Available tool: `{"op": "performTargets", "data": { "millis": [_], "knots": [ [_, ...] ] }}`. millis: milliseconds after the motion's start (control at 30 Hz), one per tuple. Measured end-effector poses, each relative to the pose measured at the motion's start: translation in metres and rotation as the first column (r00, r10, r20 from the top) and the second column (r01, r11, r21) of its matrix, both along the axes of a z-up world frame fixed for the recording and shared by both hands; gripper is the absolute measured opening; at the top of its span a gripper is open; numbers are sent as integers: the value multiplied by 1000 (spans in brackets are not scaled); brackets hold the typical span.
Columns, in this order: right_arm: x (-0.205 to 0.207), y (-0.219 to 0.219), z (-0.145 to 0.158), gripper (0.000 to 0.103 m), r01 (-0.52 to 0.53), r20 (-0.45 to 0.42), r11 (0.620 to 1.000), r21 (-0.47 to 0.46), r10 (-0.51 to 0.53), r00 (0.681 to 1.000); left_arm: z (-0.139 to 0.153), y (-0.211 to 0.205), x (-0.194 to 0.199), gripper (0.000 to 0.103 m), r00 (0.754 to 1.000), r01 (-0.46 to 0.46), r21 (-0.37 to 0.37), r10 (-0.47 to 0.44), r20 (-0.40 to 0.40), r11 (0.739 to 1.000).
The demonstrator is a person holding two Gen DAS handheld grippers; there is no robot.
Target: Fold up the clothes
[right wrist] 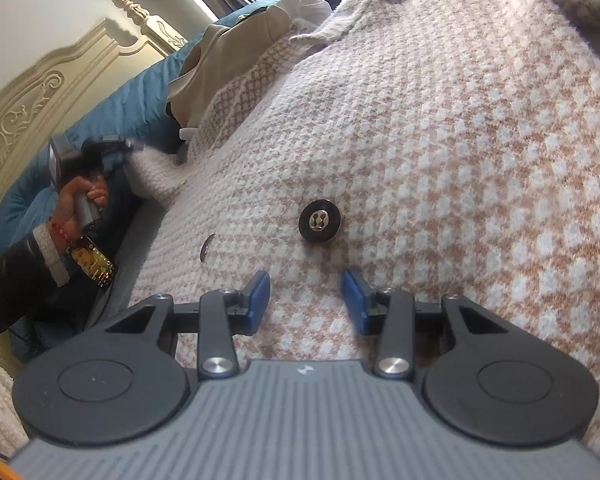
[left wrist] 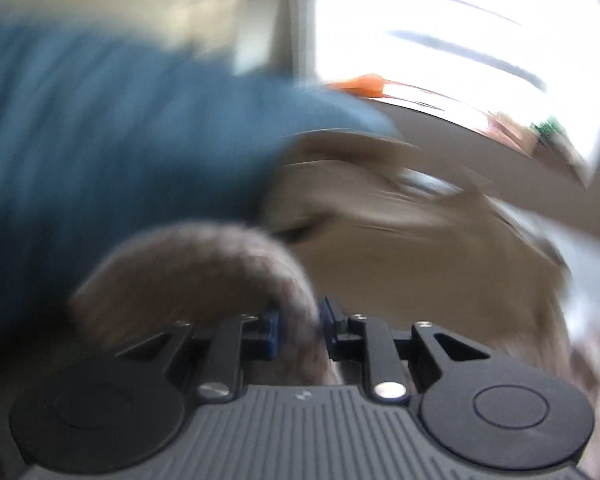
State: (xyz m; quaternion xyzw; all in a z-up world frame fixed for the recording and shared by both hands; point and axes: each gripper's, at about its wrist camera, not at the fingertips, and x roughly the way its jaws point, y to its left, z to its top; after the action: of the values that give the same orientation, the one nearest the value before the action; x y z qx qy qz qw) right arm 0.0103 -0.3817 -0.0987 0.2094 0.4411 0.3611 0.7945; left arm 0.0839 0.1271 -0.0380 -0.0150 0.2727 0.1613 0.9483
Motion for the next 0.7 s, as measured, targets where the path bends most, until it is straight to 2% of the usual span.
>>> {"op": "performTargets", "data": {
  "millis": [67, 100, 200, 267, 400, 467, 567, 633, 667, 700],
  "knots": [
    [0, 0, 0, 40, 1, 1, 1000, 0, -1, 1000, -9, -40, 7, 43, 983, 176, 99, -170, -67, 979],
    [0, 0, -1, 40, -1, 2, 1000, 2, 1, 1000, -15, -58, 8, 45, 966, 251, 124, -239, -102, 960],
    [1, -2, -2, 40, -2, 0, 1000, 16, 2, 1000, -30, -90, -5, 50, 915, 395, 140, -375, -147, 908],
    [1, -3, -3, 40, -1, 0, 1000, 20, 1, 1000, -37, -102, -13, 57, 898, 433, 160, -409, -163, 887],
    [1, -3, -3, 40, -5, 3, 1000, 23, 5, 1000, -36, -81, -31, 58, 888, 447, 167, -414, -198, 879],
    [1, -4, -4, 40, -7, 4, 1000, 27, 7, 1000, -29, -67, -43, 58, 888, 448, 212, -407, -213, 868],
    [1, -4, -5, 40, -10, 9, 999, 33, 10, 1000, -28, -40, -54, 62, 909, 398, 303, -328, -256, 866],
    [2, -4, -5, 40, -10, 9, 999, 35, 10, 1000, -32, -11, -53, 67, 934, 315, 299, -238, -267, 901],
    [2, -4, -5, 40, -10, 8, 999, 36, 9, 1000, -34, 4, -49, 73, 947, 260, 278, -189, -259, 925],
    [2, -4, -5, 40, -9, 8, 999, 36, 8, 1000, -38, 21, -44, 74, 960, 199, 244, -139, -243, 949]
  ]
}}
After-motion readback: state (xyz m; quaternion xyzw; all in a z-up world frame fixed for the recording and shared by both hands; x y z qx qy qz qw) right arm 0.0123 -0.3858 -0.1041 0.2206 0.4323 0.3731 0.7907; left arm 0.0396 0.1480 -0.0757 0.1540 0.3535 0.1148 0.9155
